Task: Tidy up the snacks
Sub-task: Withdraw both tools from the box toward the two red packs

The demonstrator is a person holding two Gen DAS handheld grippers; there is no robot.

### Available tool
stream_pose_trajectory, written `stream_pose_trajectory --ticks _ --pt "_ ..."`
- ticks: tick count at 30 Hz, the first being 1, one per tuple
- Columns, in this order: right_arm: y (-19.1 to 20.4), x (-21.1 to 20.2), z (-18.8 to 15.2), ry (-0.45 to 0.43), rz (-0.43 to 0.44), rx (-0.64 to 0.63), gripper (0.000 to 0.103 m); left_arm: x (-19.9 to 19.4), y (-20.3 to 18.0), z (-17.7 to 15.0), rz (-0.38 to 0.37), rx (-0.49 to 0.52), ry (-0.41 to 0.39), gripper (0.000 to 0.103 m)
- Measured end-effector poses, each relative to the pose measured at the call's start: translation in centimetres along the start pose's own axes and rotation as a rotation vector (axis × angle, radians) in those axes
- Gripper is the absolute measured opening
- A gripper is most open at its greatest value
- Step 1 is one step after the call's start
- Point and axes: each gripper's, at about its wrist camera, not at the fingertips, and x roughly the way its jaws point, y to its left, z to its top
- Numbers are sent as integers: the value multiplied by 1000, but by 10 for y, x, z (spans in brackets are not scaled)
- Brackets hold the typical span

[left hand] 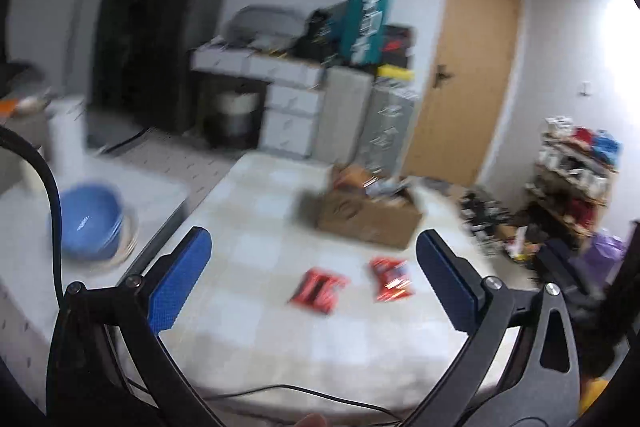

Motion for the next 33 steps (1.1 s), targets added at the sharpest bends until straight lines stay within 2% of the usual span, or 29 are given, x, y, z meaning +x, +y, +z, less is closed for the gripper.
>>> stream_pose_trajectory --ticks 3,5,8,12,15,20,28,30,33 --pt "2 13 -17 72 -13 -10 101 43 21 -37 41 -16 145 102" --pt "2 26 -28 137 -23 -24 101 65 27 -50 63 -11 191 102" --pt "1 47 -41 214 -42 -41 101 106 21 -67 110 73 283 102" --pt "-4 82 -54 305 -61 -51 101 164 6 -74 107 89 387 102" --pt "-9 109 -63 360 -88 -57 101 205 -4 -71 85 83 431 102" --pt "-27 147 -71 410 -90 -4 101 252 -20 -72 61 136 520 102" --pt "-46 213 -82 511 -104 20 101 294 -34 -63 12 187 558 102" --pt "-48 228 -87 541 -118 20 101 299 -34 -63 -14 178 584 102" --pt "-54 247 -93 577 -117 29 101 309 -36 -69 -15 197 629 102"
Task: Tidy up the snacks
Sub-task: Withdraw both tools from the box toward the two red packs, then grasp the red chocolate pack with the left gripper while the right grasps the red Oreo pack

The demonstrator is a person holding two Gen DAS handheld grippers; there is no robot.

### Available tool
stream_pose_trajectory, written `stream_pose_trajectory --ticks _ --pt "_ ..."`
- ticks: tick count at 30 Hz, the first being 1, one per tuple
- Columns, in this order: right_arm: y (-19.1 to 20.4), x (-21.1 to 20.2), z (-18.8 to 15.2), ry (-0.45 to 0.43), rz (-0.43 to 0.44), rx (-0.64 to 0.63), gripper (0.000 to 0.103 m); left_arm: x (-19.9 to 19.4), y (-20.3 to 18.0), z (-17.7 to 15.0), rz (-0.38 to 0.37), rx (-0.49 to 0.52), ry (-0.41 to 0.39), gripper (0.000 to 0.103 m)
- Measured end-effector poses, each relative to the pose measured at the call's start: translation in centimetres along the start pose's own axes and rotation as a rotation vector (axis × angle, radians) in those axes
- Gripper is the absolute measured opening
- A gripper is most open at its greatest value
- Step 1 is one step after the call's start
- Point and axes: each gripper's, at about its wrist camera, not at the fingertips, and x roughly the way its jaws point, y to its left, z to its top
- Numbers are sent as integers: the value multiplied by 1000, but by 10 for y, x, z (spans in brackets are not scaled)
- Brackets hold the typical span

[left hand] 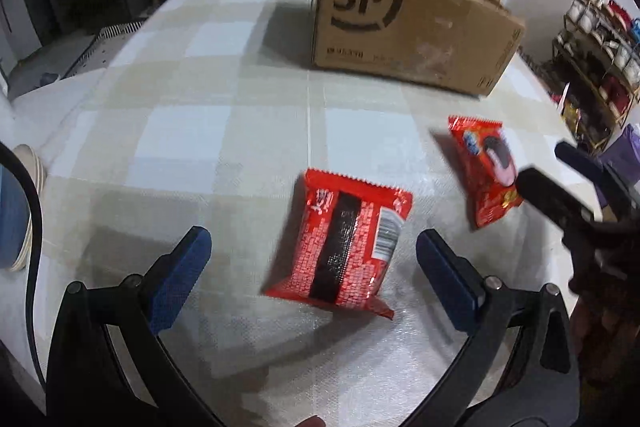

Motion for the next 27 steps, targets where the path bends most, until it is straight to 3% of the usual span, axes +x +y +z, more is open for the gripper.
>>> stream_pose_trajectory --ticks 5,8,9,15,19,27 --pt "1 20 4 32 -25 -18 101 9 -2 7 44 35 -1 99" --pt "0 30 1 66 -27 -14 101 12 2 8 -28 6 9 80" --pt "0 33 1 75 -22 -7 101 14 2 8 -41 0 22 79" --pt "0 39 4 93 -18 13 101 16 -13 2 -27 81 30 59" --pt "1 42 6 101 -26 11 101 14 -9 1 -15 44 17 46" --pt "-1 49 3 135 -39 40 101 12 -10 -2 -14 65 4 42"
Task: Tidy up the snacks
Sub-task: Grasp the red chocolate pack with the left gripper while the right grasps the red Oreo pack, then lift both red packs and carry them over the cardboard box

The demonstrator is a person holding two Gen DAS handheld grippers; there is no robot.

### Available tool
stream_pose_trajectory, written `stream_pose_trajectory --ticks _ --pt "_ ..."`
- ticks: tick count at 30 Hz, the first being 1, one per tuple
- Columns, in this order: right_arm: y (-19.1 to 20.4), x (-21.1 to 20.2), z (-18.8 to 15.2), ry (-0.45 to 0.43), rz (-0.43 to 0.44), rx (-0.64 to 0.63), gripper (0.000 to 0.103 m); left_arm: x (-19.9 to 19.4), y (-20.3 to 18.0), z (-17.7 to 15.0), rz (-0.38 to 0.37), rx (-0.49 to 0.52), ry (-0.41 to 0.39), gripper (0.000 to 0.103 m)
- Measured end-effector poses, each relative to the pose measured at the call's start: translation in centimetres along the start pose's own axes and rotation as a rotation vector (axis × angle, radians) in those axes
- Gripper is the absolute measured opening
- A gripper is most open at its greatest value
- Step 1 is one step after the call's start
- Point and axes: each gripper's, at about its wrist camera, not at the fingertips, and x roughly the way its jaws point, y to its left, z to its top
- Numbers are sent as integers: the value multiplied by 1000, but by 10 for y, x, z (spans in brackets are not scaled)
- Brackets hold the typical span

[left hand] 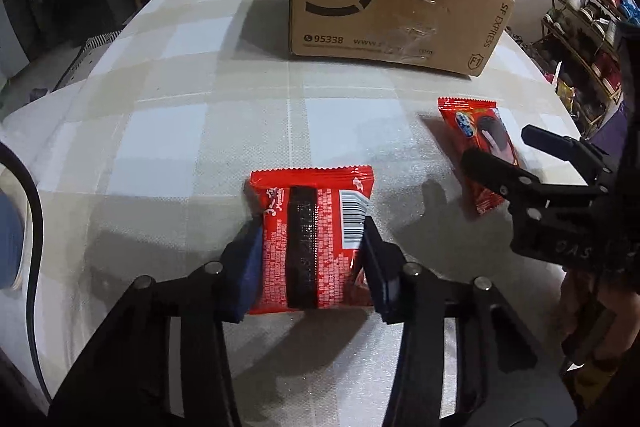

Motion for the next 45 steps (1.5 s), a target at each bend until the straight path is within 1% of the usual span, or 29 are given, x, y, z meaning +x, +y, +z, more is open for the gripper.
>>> stream_pose_trajectory --ticks 1,2,3,6,9,11,12,16,21,27,29,31,34,35,39,42,45 --pt "-1 2 0 10 5 12 99 0 0 0 -1 -1 -1 42" --pt "-2 4 0 19 13 23 95 -1 0 -1 -2 -3 0 42" --pt "-3 6 1 33 28 38 93 -1 -1 0 -3 -3 1 42" --pt "1 6 1 35 15 26 83 -2 -1 -1 -10 -5 1 42" --pt "5 7 2 34 -18 0 66 -3 0 -1 -11 -5 1 42" --pt "7 6 1 28 -16 -14 48 -3 1 -2 -13 -7 1 42" --pt "8 5 1 28 -15 -18 46 -3 2 -2 -14 -10 1 42" --pt "12 4 -3 19 -9 -42 45 -3 3 -3 -13 -17 -1 42" --pt "0 -6 -6 6 50 27 45 -4 4 -4 -19 -36 -5 42" --pt "-5 -35 -8 -52 104 64 45 -17 4 -6 -51 -48 -36 42" --pt "-9 -47 -8 -75 124 73 45 -28 3 -9 -67 -54 -64 42" --pt "-9 -61 -10 -112 128 74 45 -44 1 -10 -87 -57 -110 42" --pt "-10 -87 -7 -178 153 87 45 -72 2 -10 -121 -75 -188 42" --pt "-11 -98 -6 -207 177 100 45 -82 2 -9 -128 -76 -217 42" --pt "-12 -129 -6 -297 204 130 45 -112 3 -5 -160 -95 -287 42" --pt "-11 -147 -9 -331 218 133 45 -136 -4 -3 -148 -69 -341 42" --pt "-11 -158 -14 -334 237 137 45 -152 -8 -4 -168 -67 -356 42"
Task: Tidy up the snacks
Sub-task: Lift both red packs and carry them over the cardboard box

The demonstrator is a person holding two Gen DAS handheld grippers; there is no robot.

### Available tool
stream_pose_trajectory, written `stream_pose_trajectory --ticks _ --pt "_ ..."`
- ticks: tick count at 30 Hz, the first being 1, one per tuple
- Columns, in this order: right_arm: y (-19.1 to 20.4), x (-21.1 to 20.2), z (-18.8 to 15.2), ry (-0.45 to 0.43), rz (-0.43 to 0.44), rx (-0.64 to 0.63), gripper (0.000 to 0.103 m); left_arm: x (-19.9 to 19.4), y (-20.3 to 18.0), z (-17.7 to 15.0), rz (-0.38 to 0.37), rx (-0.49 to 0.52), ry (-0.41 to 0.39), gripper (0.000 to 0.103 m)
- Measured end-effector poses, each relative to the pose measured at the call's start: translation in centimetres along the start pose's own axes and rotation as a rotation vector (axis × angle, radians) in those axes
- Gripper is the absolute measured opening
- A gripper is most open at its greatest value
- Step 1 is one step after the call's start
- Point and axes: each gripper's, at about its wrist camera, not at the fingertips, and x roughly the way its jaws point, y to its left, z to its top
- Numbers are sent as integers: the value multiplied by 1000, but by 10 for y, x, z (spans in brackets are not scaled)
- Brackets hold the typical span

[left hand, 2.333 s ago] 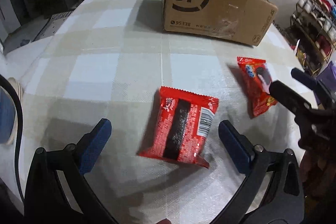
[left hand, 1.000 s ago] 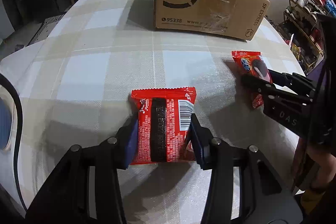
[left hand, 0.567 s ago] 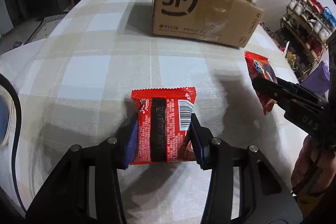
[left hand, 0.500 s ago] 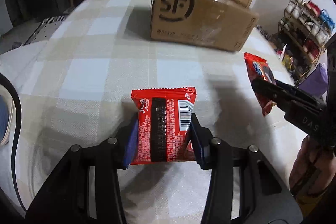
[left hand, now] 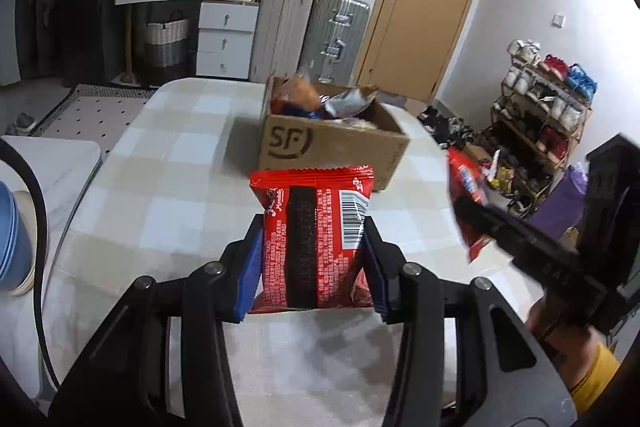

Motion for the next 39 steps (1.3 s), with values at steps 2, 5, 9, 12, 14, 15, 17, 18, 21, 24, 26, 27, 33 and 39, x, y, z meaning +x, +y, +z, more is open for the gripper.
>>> stream_pose_trajectory --ticks 2,5,9,12,14,15,17,18,21,24,26,27,33,39 --pt "2 -4 -3 5 18 14 45 -9 -5 2 -5 1 -9 42" --pt "4 -11 -4 2 22 14 45 -20 -10 6 -14 3 -21 42" --pt "8 -20 5 -19 32 11 45 -34 -17 19 -21 1 -38 42" --pt "12 -22 20 -30 41 -8 45 -40 -21 36 -20 17 -50 42" --pt "14 -21 35 -37 43 -38 45 -40 -24 51 -18 29 -59 42" --pt "16 -20 43 -41 41 -51 45 -40 -26 58 -17 39 -65 42" --pt "18 -14 60 -41 33 -71 45 -39 -30 75 -25 60 -86 42" --pt "17 -10 68 -37 26 -71 45 -36 -32 86 -18 78 -90 42" --pt "11 7 92 -26 13 -65 45 -21 -33 117 -19 89 -90 42" --pt "5 28 112 -16 1 -67 45 5 -32 146 -36 90 -62 42" --pt "-1 45 123 -6 -9 -62 45 27 -32 163 -38 96 -54 42" --pt "-6 55 128 5 -10 -54 45 40 -32 171 -40 99 -48 42" --pt "-30 113 147 54 -41 -34 45 131 -16 198 -70 42 54 42" --pt "-48 152 143 69 -68 -42 45 197 -3 200 -86 27 79 42"
